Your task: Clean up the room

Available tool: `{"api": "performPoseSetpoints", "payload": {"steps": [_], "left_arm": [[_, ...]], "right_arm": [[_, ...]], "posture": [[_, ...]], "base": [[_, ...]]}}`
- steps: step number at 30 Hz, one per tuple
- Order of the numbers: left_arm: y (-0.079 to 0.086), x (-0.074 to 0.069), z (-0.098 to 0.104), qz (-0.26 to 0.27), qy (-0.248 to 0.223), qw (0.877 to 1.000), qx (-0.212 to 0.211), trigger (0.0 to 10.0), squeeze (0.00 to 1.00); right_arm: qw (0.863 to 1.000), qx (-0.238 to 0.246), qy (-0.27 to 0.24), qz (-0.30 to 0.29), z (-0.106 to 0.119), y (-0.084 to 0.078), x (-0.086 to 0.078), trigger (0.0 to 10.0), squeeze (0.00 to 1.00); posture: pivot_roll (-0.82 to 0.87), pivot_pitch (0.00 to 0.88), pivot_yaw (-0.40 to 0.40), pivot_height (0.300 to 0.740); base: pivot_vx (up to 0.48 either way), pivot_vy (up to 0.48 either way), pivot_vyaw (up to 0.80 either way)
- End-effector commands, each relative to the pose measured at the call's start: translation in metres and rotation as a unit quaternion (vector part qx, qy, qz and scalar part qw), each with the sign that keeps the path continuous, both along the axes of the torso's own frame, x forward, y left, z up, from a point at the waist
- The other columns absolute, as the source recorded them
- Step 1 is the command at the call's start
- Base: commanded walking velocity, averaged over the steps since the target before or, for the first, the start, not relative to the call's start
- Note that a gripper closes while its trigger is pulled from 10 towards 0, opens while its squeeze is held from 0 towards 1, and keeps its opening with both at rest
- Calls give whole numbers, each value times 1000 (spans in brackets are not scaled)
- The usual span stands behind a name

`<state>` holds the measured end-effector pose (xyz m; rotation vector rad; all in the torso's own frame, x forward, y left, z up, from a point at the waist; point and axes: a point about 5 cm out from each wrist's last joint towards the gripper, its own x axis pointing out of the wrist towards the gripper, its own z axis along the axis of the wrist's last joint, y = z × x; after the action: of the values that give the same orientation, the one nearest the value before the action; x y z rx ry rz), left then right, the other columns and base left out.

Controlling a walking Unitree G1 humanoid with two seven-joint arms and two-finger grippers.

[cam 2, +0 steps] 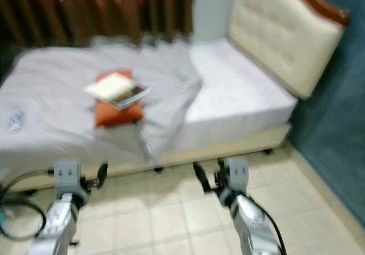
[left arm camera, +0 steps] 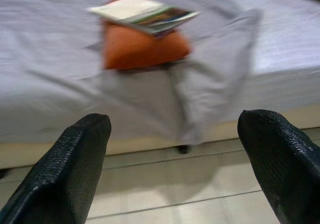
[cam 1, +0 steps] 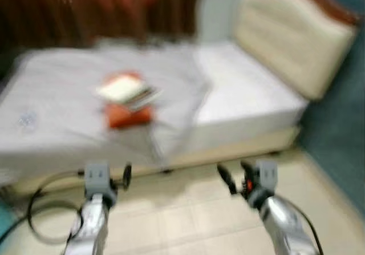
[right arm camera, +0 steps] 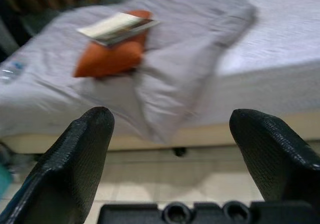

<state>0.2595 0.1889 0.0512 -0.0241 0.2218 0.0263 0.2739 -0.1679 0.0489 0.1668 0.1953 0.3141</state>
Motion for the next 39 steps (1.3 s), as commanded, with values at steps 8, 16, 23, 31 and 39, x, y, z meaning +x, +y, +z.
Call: {"api": "performPoseSetpoints", "payload": {"steps": [8,16,23,31,39], "left_arm": [[-12,4,7,-31,-16,999,10,10000,0],[-14,6,3,-30,-8,999,9,10000,0],[-17,6,2,-34,-8,999,10,10000,0],[-17,11,4,-32,-14,999,15,10000,0],[-20,14,5,-50,-13,998,36,10000,0]], "right_arm": [[1000,-17,2,-4,-3,5,-4,10000,0],[1000,-13,-7,-20,-1,1,-1,10000,0],[1000,-14,-8,-22,-1,-1,-3,10000,0],[1000,-13,-7,-13,-2,2,0,10000,0],[1000,-13,-4,-9,-3,3,1,10000,0]], "posture": [[38,0,-10,740],[31,0,-11,740],[29,0,-20,740],[27,0,-23,740],[27,0,-19,740]], "base": [[231,133,218],[392,275,0],[323,353,0],[312,364,0],[390,208,0]]}}
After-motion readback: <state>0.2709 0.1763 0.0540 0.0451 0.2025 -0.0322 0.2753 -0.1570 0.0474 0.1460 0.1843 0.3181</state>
